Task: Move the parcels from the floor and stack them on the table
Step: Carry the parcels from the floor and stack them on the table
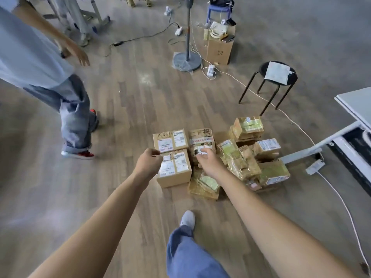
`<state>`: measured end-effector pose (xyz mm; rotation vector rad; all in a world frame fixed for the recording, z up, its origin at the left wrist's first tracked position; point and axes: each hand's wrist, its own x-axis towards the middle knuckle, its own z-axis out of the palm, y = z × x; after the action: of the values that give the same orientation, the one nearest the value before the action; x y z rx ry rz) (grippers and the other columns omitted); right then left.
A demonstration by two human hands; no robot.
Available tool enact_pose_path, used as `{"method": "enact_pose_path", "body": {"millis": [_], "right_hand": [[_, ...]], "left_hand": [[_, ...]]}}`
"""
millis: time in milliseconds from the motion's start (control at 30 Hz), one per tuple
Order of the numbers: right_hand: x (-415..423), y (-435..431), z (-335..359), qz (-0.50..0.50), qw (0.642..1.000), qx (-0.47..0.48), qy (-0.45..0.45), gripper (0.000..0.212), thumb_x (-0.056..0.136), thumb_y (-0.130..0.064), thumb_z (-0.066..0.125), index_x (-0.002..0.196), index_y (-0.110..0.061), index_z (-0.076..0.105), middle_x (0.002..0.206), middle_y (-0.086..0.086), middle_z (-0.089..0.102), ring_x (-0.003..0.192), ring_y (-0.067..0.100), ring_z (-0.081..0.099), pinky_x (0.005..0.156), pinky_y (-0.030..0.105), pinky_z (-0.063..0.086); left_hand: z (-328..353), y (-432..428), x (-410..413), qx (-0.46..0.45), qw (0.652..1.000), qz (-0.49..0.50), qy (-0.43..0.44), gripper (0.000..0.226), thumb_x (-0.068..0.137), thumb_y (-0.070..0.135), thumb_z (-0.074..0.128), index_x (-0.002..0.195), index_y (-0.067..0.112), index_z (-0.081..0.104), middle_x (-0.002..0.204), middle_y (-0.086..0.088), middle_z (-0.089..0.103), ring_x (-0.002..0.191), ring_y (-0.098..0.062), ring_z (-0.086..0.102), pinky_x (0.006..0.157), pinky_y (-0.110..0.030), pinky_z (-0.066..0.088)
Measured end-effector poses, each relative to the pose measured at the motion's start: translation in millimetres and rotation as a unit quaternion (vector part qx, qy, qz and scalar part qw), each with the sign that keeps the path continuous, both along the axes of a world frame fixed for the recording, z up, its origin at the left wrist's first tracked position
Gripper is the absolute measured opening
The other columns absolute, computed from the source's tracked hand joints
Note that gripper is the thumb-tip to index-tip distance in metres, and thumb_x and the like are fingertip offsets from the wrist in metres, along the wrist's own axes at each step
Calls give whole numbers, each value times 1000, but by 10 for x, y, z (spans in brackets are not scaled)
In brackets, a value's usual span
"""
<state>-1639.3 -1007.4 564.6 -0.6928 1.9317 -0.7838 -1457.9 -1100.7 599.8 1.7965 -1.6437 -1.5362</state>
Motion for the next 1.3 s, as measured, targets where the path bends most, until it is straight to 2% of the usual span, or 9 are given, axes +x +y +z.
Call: {"method": "enact_pose_path", "body": {"millis": [233, 367, 467, 600, 800, 933, 1033, 1167, 1300], "right_hand": [[-255, -863, -1022, -5, 996, 86, -24, 41, 97, -34, 47, 136, -22, 43, 104, -7, 61, 89, 15, 63, 79, 41, 56], [-354, -1213, -1823, 21, 992, 121, 11, 40, 98, -37, 44, 136, -23, 43, 88, -19, 55, 67, 9, 60, 56, 30, 48], [-414, -1413, -2615, 26, 988, 150, 33, 44, 99, -33, 43, 140, -19, 42, 116, -2, 59, 79, 7, 56, 70, 31, 47], [-487, -1539, -3645, -2, 978, 193, 77, 51, 99, -32, 44, 147, -16, 36, 144, 7, 46, 123, 25, 51, 96, 39, 45], [-358, -1526, -4679, -68, 975, 209, 1, 50, 98, -46, 43, 143, -25, 40, 136, 0, 54, 111, 20, 54, 90, 33, 43], [-115, -1560, -4749, -202, 961, 179, -62, 31, 96, -37, 52, 124, -25, 48, 112, -7, 54, 102, 22, 55, 87, 46, 53], [-31, -1480, -4475, -215, 961, 174, -3, 20, 94, -31, 53, 113, -23, 51, 117, 1, 59, 91, 18, 56, 73, 30, 46], [-33, -1218, -3523, -242, 955, 171, 26, 29, 96, -32, 50, 121, -18, 51, 124, 7, 58, 103, 23, 57, 75, 30, 40], [-39, -861, -2196, -265, 948, 164, 64, 35, 99, -35, 46, 130, -20, 49, 129, 9, 55, 111, 26, 56, 84, 33, 44]], "left_hand": [[-898, -1043, -299, 63, 995, 1, -78, 31, 87, 14, 47, 118, 15, 52, 97, -2, 59, 79, -18, 57, 77, -39, 54], [-1754, -1538, -454, 95, 988, -2, -119, 49, 87, 18, 47, 135, 18, 37, 110, -7, 57, 69, -14, 54, 58, -30, 49], [-2591, -1864, -485, 119, 977, -33, -174, 60, 87, 22, 48, 143, 20, 26, 117, -13, 56, 69, -16, 54, 53, -27, 41], [-3755, -2157, -412, 145, 963, -62, -217, 69, 88, 19, 45, 150, 16, 14, 109, -14, 58, 65, -17, 53, 51, -26, 39], [-4862, -2334, -214, 244, 959, -19, -142, 79, 88, 16, 50, 150, 37, 4, 109, -9, 60, 89, -25, 57, 72, -43, 56], [-4830, -2392, -160, 299, 950, -7, -94, 74, 88, 9, 56, 144, 43, 21, 119, -10, 51, 88, -38, 57, 65, -48, 59], [-4438, -2389, -67, 278, 956, -4, -95, 60, 84, 9, 58, 132, 36, 34, 106, -11, 57, 78, -41, 66, 54, -40, 57], [-3488, -2255, 73, 282, 957, -50, -44, 59, 74, 3, 65, 119, 31, 39, 98, -17, 65, 65, -38, 71, 56, -38, 58], [-2382, -2033, 103, 294, 953, -72, -5, 30, 86, 29, 59, 111, 29, 43, 91, -23, 66, 67, -46, 69, 59, -44, 58]]}}
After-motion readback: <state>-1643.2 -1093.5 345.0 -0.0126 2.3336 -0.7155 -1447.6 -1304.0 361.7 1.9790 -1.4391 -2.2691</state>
